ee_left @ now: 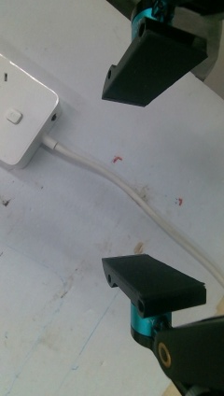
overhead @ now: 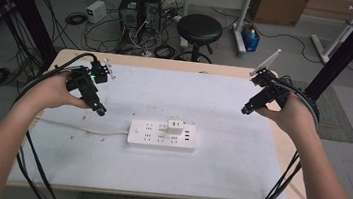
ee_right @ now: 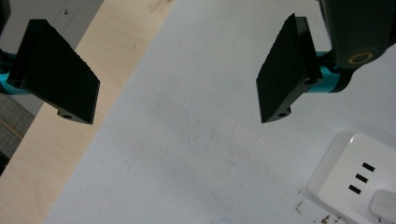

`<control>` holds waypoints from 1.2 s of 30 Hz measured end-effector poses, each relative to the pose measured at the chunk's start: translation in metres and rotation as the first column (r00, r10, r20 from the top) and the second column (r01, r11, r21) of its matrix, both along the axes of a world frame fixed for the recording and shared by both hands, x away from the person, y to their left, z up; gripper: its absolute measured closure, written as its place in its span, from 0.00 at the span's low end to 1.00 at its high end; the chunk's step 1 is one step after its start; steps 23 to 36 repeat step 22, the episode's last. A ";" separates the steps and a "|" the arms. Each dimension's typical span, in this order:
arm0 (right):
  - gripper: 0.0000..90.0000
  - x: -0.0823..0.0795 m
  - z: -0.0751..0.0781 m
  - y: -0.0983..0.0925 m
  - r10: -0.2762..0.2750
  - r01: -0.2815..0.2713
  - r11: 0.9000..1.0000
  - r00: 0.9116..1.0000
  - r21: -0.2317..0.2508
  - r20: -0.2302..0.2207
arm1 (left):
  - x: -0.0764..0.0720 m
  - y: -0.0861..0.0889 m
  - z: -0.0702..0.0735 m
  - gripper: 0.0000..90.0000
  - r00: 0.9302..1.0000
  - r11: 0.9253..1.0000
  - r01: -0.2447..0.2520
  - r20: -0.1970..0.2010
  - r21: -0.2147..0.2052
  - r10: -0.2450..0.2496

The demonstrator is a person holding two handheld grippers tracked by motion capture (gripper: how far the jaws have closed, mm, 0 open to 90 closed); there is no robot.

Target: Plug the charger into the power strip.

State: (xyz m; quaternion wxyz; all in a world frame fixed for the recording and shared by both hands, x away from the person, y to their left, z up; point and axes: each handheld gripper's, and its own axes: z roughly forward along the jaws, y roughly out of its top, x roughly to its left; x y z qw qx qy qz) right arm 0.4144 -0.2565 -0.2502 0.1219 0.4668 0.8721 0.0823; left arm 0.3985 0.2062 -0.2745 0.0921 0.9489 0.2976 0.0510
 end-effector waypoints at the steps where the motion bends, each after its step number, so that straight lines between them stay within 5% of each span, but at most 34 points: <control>1: 0.14 0.000 0.000 0.000 -0.003 0.003 1.000 1.000 -0.003 -0.002 | 0.000 0.000 0.000 0.19 1.000 1.000 -0.006 0.003 0.002 0.006; 17: 0.14 -0.002 -0.002 -0.008 -0.007 0.007 1.000 1.000 -0.007 0.013 | 0.001 -0.003 0.002 0.19 1.000 1.000 -0.001 0.015 0.013 0.001; 22: 0.14 -0.003 -0.002 -0.008 0.000 0.000 1.000 1.000 -0.001 0.016 | 0.000 -0.001 0.005 0.19 0.998 1.000 -0.021 0.060 -0.001 0.021; 36: 0.14 -0.003 -0.002 -0.008 0.000 0.000 1.000 1.000 -0.001 0.016 | 0.000 -0.001 0.005 0.19 0.998 1.000 -0.021 0.060 -0.001 0.021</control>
